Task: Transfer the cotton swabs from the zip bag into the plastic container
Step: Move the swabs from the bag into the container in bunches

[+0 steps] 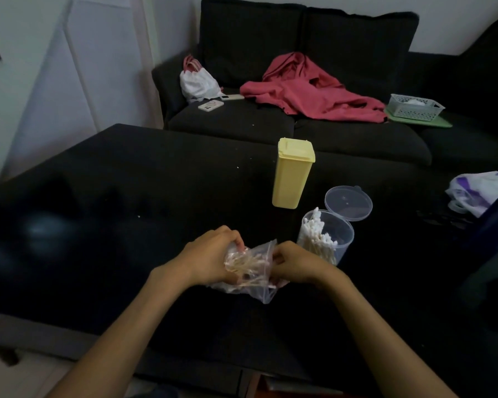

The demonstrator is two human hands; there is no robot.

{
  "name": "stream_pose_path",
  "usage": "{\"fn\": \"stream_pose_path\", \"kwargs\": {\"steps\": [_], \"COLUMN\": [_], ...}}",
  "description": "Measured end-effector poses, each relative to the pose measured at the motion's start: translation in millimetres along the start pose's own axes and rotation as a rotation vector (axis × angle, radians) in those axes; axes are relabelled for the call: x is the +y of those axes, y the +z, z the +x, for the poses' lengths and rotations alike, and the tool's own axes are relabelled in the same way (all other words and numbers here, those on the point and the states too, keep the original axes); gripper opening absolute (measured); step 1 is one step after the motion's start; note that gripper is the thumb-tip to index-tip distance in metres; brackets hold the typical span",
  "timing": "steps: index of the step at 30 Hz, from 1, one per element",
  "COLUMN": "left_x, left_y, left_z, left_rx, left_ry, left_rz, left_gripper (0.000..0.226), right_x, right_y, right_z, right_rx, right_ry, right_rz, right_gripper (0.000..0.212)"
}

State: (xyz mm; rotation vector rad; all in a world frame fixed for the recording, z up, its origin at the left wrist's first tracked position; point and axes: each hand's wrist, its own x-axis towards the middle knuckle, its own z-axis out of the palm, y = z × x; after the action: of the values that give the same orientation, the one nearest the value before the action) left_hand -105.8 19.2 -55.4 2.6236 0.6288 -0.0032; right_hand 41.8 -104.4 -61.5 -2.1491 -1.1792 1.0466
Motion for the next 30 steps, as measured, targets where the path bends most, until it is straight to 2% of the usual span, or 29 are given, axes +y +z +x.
{"fn": "stream_pose_path", "kwargs": {"steps": [3,6,10,13,18,24,30], "left_x": [-2,-6,-5,-2,-1,-6,-8], "left_y": [-1,-1,-2,-2,1,2,-1], "left_z": [1,3,1,-3,-2,3,6], "left_rx": [0.011,0.031,0.011,-0.031,-0.004,0.042,0.032], "left_ry": [-0.007,-0.016,-0.016,0.002,-0.008,-0.049,-0.055], "left_rz": [-0.018,-0.04,-0.082,-0.087,-0.057,-0.093,-0.124], "left_gripper": [0.044,0.039,0.049,0.061,0.065,0.049,0.046], "right_x": [-6,-8,-10,-11,-10,-8,-6], "right_y": [-5,-8,-2,5,4,-5,-26], "right_z": [-6,-7,-5,-1,1,-3,-9], "right_rx": [-0.018,-0.051,-0.014,0.113,0.157,0.143,0.066], "right_ry": [0.001,0.019,0.044,0.03,0.02,-0.085,-0.096], "right_rz": [0.2,0.323,0.508,0.341,0.28,0.191,-0.15], "right_gripper": [0.016,0.027,0.02,0.018,0.012,0.007,0.048]}}
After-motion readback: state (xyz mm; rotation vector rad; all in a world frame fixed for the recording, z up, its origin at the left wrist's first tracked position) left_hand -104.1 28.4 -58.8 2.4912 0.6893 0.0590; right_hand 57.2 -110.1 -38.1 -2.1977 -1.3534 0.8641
